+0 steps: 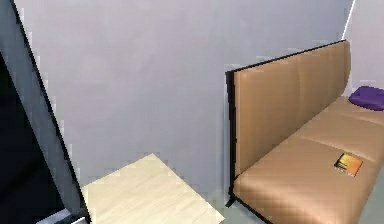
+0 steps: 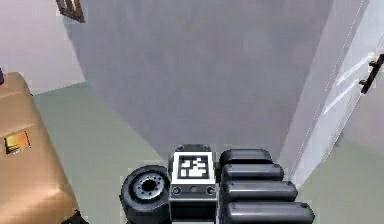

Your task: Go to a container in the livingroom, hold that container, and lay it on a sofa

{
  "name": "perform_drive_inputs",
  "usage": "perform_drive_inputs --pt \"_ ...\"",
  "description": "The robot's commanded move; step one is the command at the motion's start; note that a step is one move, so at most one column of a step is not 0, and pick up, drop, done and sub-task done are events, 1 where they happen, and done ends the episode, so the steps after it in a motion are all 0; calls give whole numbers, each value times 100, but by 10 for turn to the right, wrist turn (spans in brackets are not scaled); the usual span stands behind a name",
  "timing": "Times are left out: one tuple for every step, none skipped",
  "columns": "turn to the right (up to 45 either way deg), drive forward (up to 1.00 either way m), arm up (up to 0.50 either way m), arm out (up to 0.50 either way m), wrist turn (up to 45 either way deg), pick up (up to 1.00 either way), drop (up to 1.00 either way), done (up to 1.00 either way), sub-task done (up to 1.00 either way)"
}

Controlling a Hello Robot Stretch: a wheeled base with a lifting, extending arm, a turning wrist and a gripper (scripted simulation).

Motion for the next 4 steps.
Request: perform_drive_inputs --pt "450 0 0 0 0 0 0 0 0" --pt "240 0 0 0 0 0 0 0 0" --pt "0 100 0 0 0 0 0 0 0" --pt "210 0 0 0 0 0 0 0 0"
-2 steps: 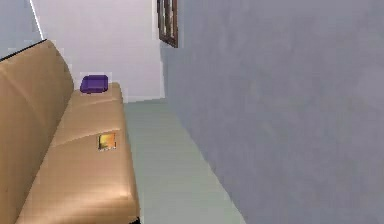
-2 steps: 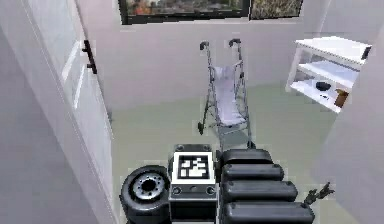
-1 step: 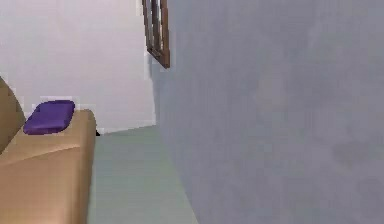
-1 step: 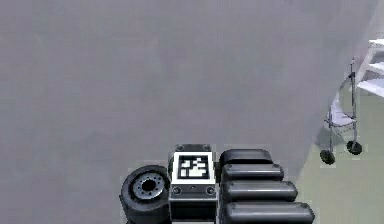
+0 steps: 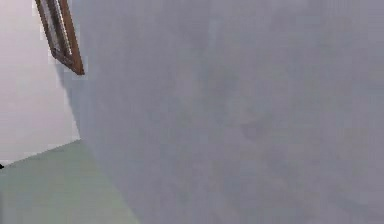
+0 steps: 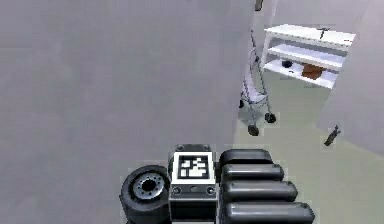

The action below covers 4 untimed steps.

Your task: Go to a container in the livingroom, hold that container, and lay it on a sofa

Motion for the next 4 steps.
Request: perform_drive_inputs --pt "0 15 0 0 0 0 0 0 0" --pt "-450 0 0 0 0 0 0 0 0" --pt "0 100 0 0 0 0 0 0 0" --pt "-30 0 0 0 0 0 0 0 0"
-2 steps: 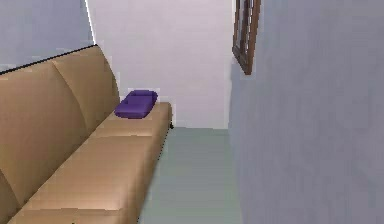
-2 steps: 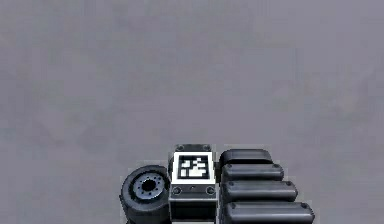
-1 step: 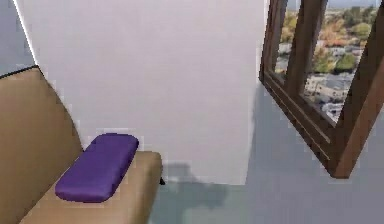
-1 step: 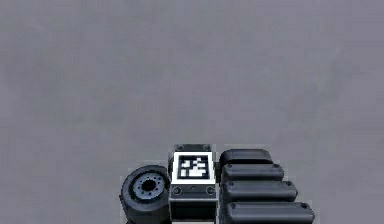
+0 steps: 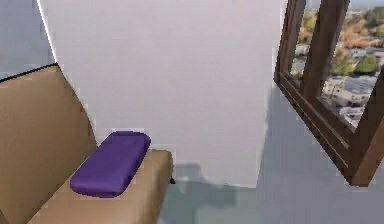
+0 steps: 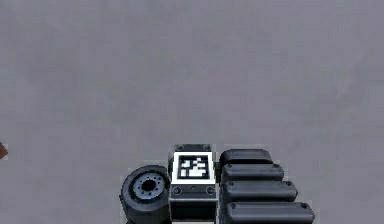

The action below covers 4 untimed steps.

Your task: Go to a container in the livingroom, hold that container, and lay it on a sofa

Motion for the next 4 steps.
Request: perform_drive_inputs --pt "0 20 0 0 0 0 0 0 0" --pt "180 0 0 0 0 0 0 0 0" --pt "-180 0 0 0 0 0 0 0 0" --pt "330 0 0 0 0 0 0 0 0"
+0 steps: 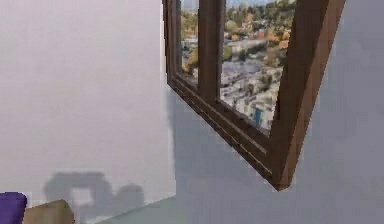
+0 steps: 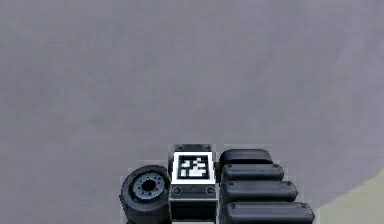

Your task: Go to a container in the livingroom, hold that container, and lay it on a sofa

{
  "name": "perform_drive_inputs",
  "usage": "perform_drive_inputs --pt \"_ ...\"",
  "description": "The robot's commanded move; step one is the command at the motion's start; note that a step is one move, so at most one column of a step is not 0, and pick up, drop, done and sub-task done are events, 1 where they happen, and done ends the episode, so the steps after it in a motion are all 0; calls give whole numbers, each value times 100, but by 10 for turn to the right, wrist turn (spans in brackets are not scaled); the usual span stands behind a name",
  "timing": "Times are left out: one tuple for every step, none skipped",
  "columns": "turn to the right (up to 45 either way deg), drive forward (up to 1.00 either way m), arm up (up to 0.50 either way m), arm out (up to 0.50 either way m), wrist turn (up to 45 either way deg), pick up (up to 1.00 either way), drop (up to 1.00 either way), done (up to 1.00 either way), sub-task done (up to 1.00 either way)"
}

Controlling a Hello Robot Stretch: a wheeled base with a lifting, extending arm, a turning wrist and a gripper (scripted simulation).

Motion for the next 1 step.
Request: perform_drive_inputs --pt "-450 0 0 0 0 0 0 0 0"
